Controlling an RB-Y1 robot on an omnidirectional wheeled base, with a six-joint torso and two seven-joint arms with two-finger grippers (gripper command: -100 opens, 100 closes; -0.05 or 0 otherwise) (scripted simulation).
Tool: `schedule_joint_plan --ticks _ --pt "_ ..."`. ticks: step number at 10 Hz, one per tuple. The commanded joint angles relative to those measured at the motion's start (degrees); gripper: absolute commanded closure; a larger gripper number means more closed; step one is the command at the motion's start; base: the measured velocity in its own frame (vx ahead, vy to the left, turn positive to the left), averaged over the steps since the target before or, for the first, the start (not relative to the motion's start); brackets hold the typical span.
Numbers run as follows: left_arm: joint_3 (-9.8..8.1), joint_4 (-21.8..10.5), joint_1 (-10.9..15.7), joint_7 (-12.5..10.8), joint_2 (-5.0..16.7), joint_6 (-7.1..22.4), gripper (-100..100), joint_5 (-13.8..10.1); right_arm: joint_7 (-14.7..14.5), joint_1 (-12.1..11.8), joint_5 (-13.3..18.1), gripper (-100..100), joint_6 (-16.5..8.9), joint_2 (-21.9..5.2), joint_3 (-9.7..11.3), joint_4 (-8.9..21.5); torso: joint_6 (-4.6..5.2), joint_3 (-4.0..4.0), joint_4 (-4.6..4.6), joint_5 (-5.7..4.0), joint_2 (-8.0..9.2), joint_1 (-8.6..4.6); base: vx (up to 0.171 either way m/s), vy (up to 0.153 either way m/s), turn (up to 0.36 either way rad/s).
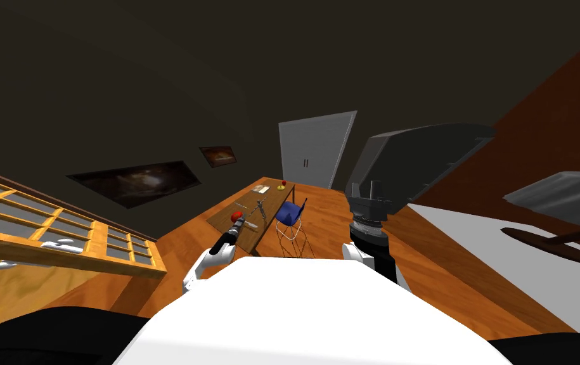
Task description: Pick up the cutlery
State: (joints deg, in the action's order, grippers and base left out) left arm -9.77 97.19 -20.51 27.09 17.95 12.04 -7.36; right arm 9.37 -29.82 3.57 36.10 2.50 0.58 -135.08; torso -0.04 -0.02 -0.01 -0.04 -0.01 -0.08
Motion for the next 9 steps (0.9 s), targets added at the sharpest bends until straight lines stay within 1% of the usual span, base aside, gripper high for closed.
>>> schedule_joint_plan --ticks 1,2,3,4,5,6,7,8,9 --pt "-0.74 -2.9 1.9 1.2 0.9 2.5 -100 -0.7 0.0 0.0 0.0 0 0.0 0.0 0.0 0.0 0.0 0.0 0.0 0.0 0.0 0.0 0.027 -0.033 -0.072" --pt "-0.74 -4.4 1.9 1.2 0.9 2.5 -100 -0.7 0.0 0.0 0.0 0 0.0 0.0 0.0 0.0 0.03 -0.01 0.0 0.0 -0.03 -0.03 0.033 -0.033 -0.052" --pt "-1.4 -6.6 3.7 2.3 1.6 5.0 -100 -1.3 0.0 0.0 0.0 0 0.0 0.0 0.0 0.0 0.01 -0.01 0.0 0.0 -0.03 -0.04 0.057 -0.034 -0.082" --pt "-1.4 -8.2 3.7 2.3 1.6 5.0 -100 -1.3 0.0 0.0 0.0 0 0.0 0.0 0.0 0.0 0.02 -0.05 -0.01 -0.01 -0.11 -0.03 0.055 -0.029 -0.03" --pt "-2.04 -10.5 5.6 3.5 2.4 7.0 -100 -1.9 0.0 0.0 0.0 0 0.0 0.0 0.0 0.0 0.0 -0.06 -0.02 0.0 -0.11 -0.03 0.059 -0.032 -0.049" --pt "-2.04 -12.0 5.6 3.5 2.4 7.5 -100 -1.9 0.0 0.0 0.0 0 0.0 0.0 0.0 0.0 0.05 -0.08 -0.03 0.01 -0.15 -0.04 0.048 -0.025 -0.036" --pt "-2.66 -14.1 7.7 4.6 3.1 9.7 -100 -2.5 0.0 0.0 0.0 0 0.0 0.0 0.0 0.0 0.06 -0.09 -0.04 0.03 -0.16 -0.02 0.064 -0.022 -0.058" --pt "-2.66 -15.7 7.7 4.6 3.1 9.9 -100 -2.5 0.0 0.0 0.0 0 0.0 0.0 0.0 0.0 0.07 -0.12 -0.04 0.03 -0.22 -0.01 0.053 -0.018 -0.034" --pt "-3.24 -17.7 9.8 5.7 4.0 12.1 -100 -3.0 0.0 0.0 0.0 0 0.0 0.0 0.0 0.0 0.06 -0.12 -0.05 0.03 -0.19 0.01 0.042 -0.022 -0.052"
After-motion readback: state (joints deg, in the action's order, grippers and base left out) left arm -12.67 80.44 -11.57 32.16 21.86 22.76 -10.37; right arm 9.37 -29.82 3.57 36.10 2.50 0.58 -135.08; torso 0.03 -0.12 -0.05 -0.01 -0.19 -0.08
